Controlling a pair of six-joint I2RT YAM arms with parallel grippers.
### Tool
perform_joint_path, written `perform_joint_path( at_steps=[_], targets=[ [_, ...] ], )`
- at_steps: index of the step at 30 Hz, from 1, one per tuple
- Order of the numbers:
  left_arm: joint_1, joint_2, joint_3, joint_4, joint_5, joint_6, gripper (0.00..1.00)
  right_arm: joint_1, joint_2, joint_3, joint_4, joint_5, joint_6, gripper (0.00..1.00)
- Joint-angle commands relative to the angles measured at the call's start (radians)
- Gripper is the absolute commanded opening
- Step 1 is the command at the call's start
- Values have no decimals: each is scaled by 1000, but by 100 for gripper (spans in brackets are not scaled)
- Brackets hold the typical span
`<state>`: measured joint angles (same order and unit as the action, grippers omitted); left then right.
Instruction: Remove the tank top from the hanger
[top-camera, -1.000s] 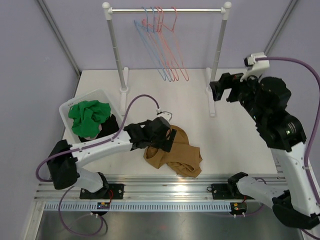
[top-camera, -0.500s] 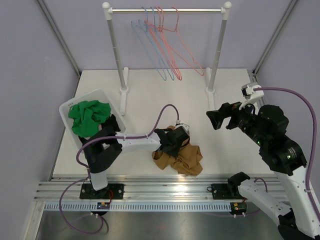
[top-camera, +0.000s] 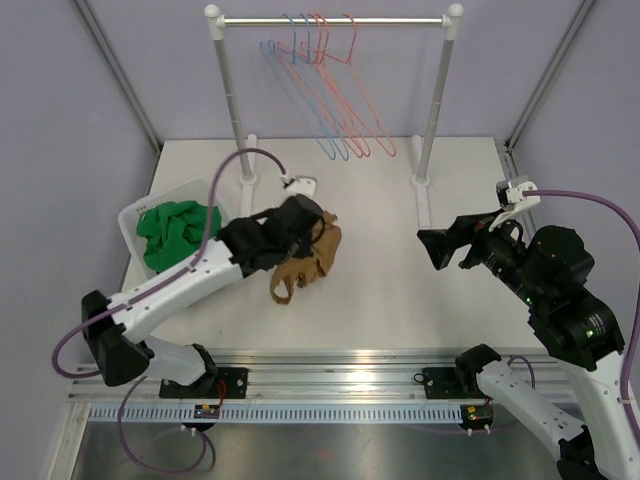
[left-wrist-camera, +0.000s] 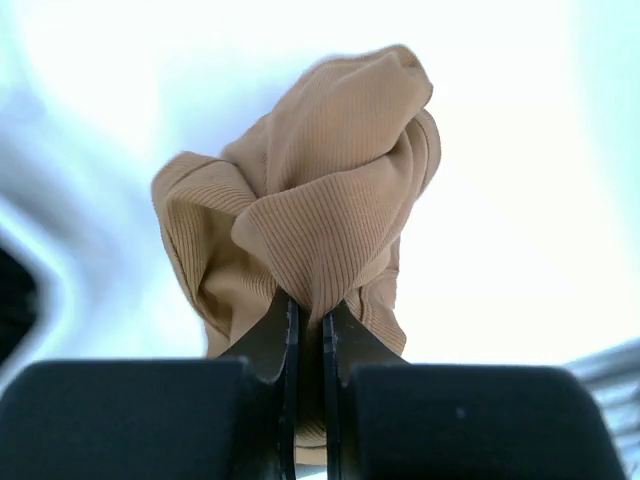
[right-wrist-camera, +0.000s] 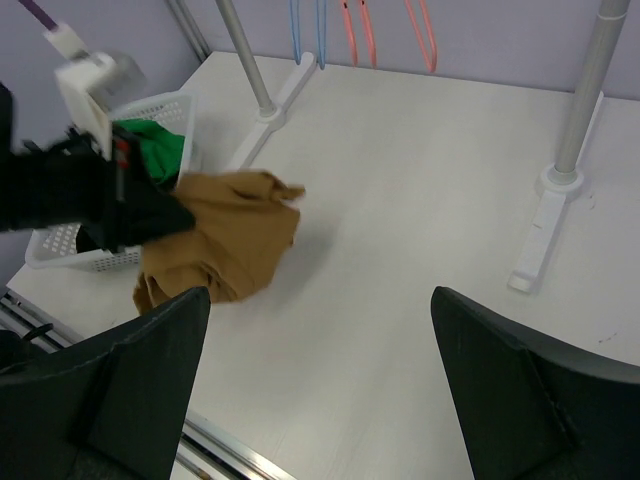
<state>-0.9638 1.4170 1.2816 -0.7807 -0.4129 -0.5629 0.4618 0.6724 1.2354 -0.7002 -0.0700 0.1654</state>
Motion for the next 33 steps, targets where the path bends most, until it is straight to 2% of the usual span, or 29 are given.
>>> perform_joint_path(
  at_steps=[1, 6, 9, 12, 13, 15, 18, 21, 23, 29, 33],
  targets=[
    [111, -125, 114, -133, -129, 44, 0, -2, -4, -1, 34, 7, 5, 99],
    [310, -185, 234, -236, -110, 139, 0, -2, -10, 6, 47, 9, 3, 100],
    [521, -202, 294, -249, -60, 199, 0, 0, -7, 3, 56, 1, 3, 100],
    [666, -187, 320, -244, 26, 250, 0, -2, -8, -5, 65, -13, 5, 100],
    [756, -181, 320, -239, 48, 262, 0, -2, -10, -7, 67, -22, 5, 99],
    [863, -141, 303, -233, 97, 284, 0, -2, -10, -17, 79, -33, 9, 100],
    [936, -77, 233, -194, 140, 262, 0, -2, -7, -39, 106, -63, 22, 99],
    [1089, 6, 162, -155, 201, 239, 0, -2, 12, -54, 126, -83, 37, 99],
    [1123, 121, 144, -146, 294, 247, 0, 0, 36, -54, 131, -102, 46, 100],
    [1120, 458, 91, -149, 393, 255, 0, -2, 53, -85, 176, -166, 69, 100],
    [1110, 458, 76, -132, 388, 251, 0, 0, 29, -100, 186, -180, 83, 99]
  ],
)
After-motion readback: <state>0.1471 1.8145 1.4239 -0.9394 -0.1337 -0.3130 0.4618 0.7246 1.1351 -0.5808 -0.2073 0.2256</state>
